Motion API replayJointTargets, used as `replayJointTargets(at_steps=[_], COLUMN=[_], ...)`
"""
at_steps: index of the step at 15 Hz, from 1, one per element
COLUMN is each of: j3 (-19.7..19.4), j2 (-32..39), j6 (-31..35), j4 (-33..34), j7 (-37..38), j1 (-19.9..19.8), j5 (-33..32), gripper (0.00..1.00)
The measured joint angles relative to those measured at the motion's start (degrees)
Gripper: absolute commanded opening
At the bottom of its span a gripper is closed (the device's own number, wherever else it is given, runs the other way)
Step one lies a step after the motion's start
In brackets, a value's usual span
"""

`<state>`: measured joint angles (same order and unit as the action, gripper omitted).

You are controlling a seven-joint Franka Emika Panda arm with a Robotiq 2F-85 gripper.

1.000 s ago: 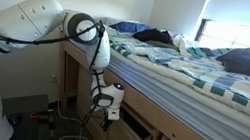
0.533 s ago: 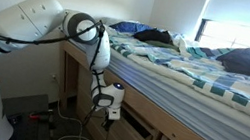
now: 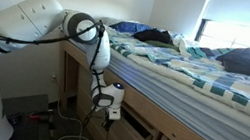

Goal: Push the open drawer closed

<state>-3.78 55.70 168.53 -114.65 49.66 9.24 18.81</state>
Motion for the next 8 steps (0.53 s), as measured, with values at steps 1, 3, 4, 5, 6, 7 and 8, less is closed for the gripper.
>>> replayJointTargets(at_steps=[1,3,4,5,6,7,8], j3=[0.0,0.0,0.0,0.0,0.0,0.0,0.0], j2=[0.0,-0.01,-0.01,-0.02,-0.02,-0.02,-0.02], j6=[0.0,0.0,0.0,0.0,0.0,0.0,0.0], j4=[0.0,-0.01,-0.01,-0.01,-0.01,-0.01,-0.01], j7=[-0.21,-0.33,-0.37,-0.39,-0.39,-0.4,-0.4], j1=[0.0,0.01,0.01,0.01,0.01,0.01,0.01], j5=[0.0,0.0,0.0,0.0,0.0,0.0,0.0], gripper=[0.01,0.01,0.01,0.01,0.01,0.0,0.0])
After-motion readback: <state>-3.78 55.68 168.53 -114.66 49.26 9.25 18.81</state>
